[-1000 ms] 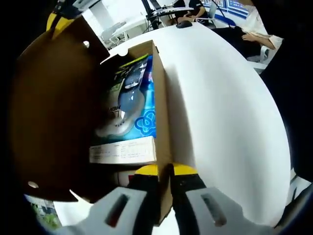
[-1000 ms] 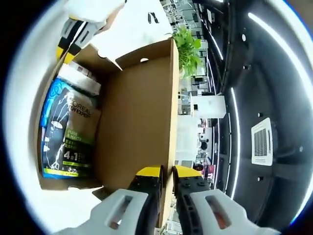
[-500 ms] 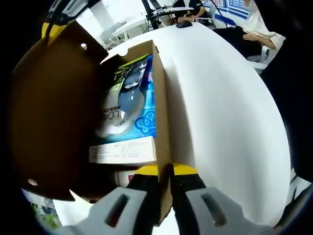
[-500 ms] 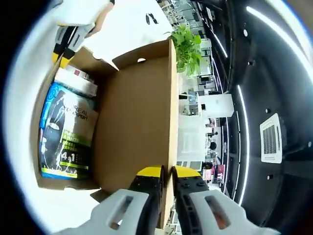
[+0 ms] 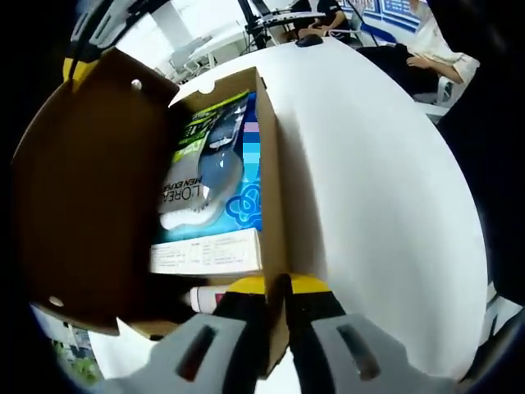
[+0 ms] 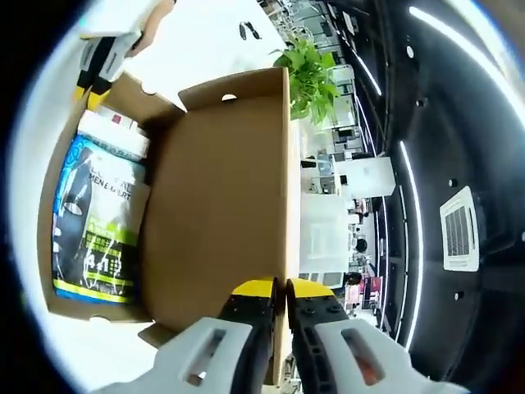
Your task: Operate the shoe box by opening the lid, removing the specified soft item, and placing it in the target area until the item is outside and the box remains undamaged.
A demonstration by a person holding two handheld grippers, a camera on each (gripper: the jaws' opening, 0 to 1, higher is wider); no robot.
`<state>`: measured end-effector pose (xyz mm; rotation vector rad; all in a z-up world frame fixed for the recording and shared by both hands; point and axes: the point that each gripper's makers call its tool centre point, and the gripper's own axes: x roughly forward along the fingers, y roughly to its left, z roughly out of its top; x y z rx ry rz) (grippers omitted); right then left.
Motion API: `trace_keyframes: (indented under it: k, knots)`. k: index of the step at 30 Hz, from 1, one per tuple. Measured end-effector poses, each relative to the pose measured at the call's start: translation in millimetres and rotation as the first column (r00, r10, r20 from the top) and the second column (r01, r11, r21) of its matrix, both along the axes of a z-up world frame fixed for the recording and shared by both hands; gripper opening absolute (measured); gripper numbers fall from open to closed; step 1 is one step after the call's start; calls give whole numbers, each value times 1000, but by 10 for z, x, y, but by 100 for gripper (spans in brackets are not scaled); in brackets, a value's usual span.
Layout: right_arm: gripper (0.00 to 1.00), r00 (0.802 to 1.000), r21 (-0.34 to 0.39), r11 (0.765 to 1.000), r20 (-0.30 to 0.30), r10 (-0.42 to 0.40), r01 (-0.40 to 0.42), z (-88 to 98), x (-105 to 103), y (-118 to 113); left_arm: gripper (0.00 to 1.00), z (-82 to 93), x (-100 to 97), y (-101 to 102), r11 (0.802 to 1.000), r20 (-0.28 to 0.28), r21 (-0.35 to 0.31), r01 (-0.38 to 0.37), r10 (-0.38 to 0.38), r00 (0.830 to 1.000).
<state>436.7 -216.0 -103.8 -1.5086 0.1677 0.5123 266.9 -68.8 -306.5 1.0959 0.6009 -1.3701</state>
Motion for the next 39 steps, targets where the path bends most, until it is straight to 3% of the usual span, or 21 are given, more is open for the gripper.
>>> trace_keyframes:
  k: [11,24,39]
  knots:
    - [3,1000,3,1000,-25,4,-4,-31,76,18,6,-2,5,1,1000,0,2,-1,1,1000]
    - [3,995,16,1000,-101,4,-2,-117,194,17,6,0,-2,9,1000,5,5,0,0,1000]
    - [5,992,23,1000,-126,-7,10,-223,389,20,6,-1,-12,31,1000,4,4,-1,1,1000]
